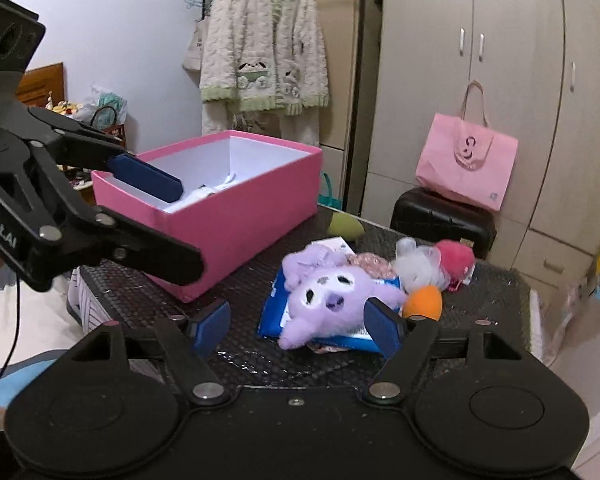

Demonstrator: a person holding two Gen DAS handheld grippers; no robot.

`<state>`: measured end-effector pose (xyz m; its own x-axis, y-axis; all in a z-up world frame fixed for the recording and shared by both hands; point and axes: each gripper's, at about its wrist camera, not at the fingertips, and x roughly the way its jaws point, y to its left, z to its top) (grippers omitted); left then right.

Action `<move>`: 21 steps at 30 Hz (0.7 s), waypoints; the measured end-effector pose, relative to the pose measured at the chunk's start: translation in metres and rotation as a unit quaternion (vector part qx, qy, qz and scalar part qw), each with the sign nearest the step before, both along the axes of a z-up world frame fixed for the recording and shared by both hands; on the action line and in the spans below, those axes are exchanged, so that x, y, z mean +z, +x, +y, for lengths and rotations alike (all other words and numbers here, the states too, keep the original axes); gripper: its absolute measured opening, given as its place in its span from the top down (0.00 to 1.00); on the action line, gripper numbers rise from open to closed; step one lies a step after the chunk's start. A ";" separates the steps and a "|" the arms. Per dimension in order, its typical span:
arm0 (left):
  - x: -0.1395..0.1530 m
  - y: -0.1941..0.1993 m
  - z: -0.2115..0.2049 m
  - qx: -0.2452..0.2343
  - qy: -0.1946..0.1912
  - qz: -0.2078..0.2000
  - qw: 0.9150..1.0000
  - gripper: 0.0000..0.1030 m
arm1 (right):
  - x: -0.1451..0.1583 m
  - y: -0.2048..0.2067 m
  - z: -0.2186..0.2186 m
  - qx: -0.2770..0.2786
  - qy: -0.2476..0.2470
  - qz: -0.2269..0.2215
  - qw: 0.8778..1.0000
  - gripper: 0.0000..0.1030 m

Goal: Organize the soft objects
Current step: 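Reach the left gripper to the purple plush and close on it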

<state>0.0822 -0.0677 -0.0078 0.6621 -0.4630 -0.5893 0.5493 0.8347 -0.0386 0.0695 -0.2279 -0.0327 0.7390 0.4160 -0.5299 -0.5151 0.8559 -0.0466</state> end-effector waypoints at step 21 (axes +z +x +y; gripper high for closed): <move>-0.063 0.095 -0.044 0.037 0.036 0.060 0.997 0.12 | -0.076 0.063 0.018 -0.035 -0.033 -0.022 0.999 0.21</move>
